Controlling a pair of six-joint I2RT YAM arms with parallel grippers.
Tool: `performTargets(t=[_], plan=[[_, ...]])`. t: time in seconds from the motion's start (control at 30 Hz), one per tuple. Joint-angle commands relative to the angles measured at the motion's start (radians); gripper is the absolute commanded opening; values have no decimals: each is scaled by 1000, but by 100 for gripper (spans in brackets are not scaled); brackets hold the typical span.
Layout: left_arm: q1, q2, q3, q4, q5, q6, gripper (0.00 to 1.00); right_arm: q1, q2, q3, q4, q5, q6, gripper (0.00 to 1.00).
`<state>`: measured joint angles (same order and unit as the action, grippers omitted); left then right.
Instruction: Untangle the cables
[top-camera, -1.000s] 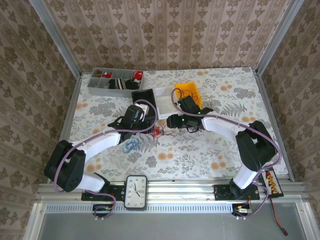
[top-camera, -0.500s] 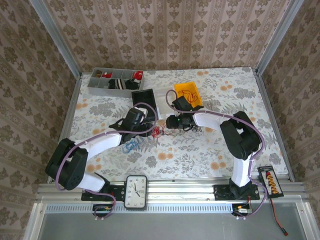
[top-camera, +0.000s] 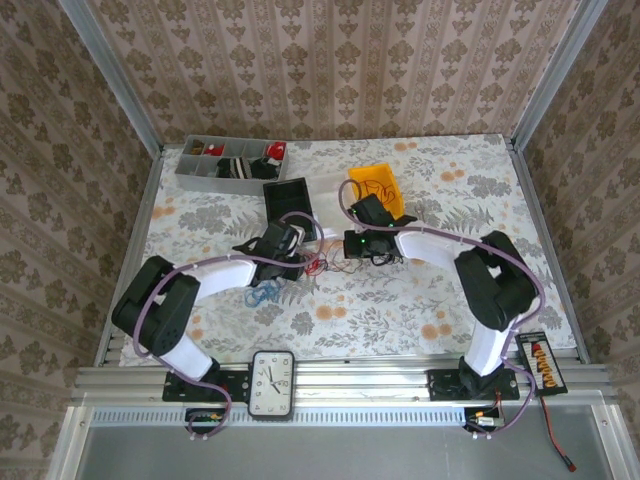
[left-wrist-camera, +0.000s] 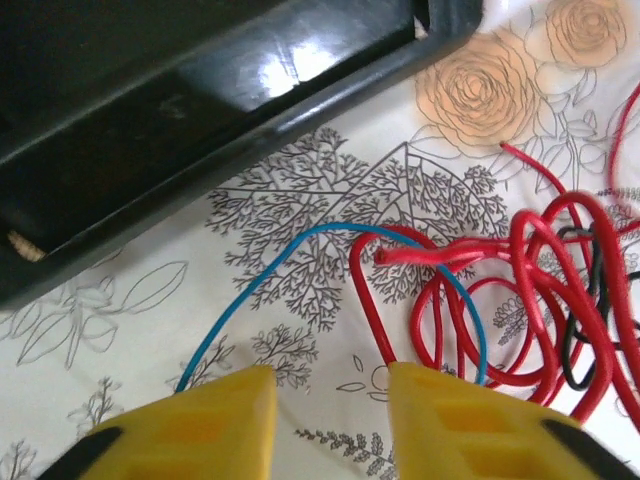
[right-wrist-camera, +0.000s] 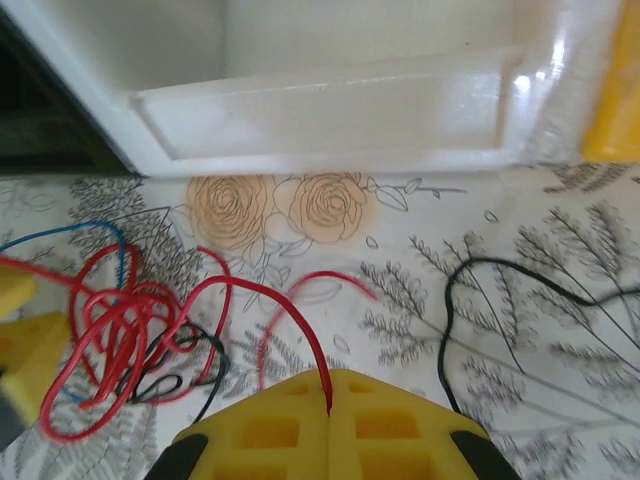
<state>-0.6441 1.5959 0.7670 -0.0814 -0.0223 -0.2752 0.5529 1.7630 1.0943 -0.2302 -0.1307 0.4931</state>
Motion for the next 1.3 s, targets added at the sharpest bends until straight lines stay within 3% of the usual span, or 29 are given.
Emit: performTargets(t=[0.0, 0.07, 0.23, 0.37, 0.5, 0.53, 0.63, 0.7, 1.0, 1.27], plan=[[-5, 43, 37, -22, 27, 12, 14, -28, -115, -53, 31, 42, 2, 0], [-5, 68, 44, -30, 31, 10, 0, -48, -178, -99, 58, 48, 12, 0], [-6, 97, 45, -34, 23, 0, 0, -138, -337, -196, 95, 93, 46, 0], [-12, 96, 46, -34, 23, 4, 0, -210, -438, -238, 133, 22, 49, 0], [-37, 73, 53, -30, 36, 37, 0, -218, -457, -233, 97, -20, 13, 0], [-47, 63, 58, -31, 43, 48, 4, -217, -460, -237, 97, -40, 12, 0], [-69, 22, 77, -28, 64, 76, 29, -217, -470, -259, 116, -103, 13, 0], [-81, -8, 89, -23, 71, 96, 36, -215, -484, -273, 127, -140, 13, 0], [-109, -49, 165, 34, 202, 136, 48, -213, -553, -323, 135, -247, -2, 0], [-156, 48, 236, 68, 210, 179, 48, -215, -677, -302, 65, -260, -59, 0]])
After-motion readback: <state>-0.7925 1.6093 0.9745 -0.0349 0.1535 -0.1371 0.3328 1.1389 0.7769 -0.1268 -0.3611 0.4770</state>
